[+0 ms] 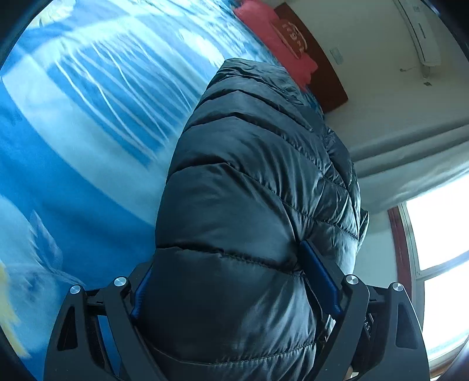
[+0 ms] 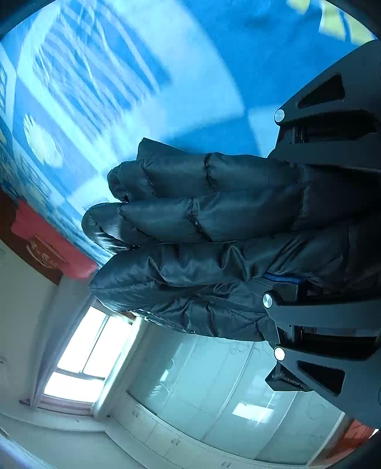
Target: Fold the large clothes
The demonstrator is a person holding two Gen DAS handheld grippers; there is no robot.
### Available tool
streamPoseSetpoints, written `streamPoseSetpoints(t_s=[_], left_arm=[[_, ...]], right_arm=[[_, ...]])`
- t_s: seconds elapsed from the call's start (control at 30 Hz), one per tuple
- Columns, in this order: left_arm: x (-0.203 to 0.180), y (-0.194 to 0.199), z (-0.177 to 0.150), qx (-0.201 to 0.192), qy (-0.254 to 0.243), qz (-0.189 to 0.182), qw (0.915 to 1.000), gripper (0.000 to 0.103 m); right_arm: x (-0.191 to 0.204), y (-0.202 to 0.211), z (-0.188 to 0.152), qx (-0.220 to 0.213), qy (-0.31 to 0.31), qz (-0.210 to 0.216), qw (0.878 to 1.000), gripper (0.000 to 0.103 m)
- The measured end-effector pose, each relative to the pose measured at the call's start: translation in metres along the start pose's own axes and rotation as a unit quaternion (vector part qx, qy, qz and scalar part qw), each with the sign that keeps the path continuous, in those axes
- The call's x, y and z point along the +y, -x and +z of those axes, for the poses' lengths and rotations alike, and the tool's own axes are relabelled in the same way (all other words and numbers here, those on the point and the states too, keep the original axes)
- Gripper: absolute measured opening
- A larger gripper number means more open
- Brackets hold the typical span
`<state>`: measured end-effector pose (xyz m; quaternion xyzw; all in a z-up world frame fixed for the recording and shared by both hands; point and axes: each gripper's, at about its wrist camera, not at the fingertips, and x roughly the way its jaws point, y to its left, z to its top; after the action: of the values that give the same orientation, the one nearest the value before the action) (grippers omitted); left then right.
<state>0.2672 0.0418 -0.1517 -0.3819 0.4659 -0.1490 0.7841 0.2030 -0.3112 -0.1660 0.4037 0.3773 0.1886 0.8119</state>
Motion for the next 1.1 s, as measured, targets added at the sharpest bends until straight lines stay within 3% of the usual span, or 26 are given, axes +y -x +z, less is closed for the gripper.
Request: streamPoseSetpoints(t_s=[0.13,0.23,0.57,0.9,1.1], left_arm=[[0.015,0.011,0.017,-0.018,-0.001,0.013,0.9997,0.086],[0.033,0.008,0.023,-0.012,0.013,0.014,0.9997,0.085],[0.036,0.006,0.025,-0.009,0.001,0.016,0.9998,0.086],[0.048,0.035,0.044,0.012,-0.022,0.007,0.9997,0.086],[0.06,0.058,0.063,-0.02,-0.032,-0.003,0.9993,0.086]], right_arm=[[0.017,-0.031,-0.001,0.014,0.002,0.01,1.0,0.037],[0.022,-0.047,-0.002,0.018,0.008,-0.007,1.0,0.037],[0.017,-0.048,-0.001,0.021,0.006,-0.021,1.0,0.042],[0.022,-0.035,0.005,0.041,0.026,-0.046,0.998,0.061],[0.031,-0.007,0.018,0.012,0.052,-0.062,0.997,0.076]])
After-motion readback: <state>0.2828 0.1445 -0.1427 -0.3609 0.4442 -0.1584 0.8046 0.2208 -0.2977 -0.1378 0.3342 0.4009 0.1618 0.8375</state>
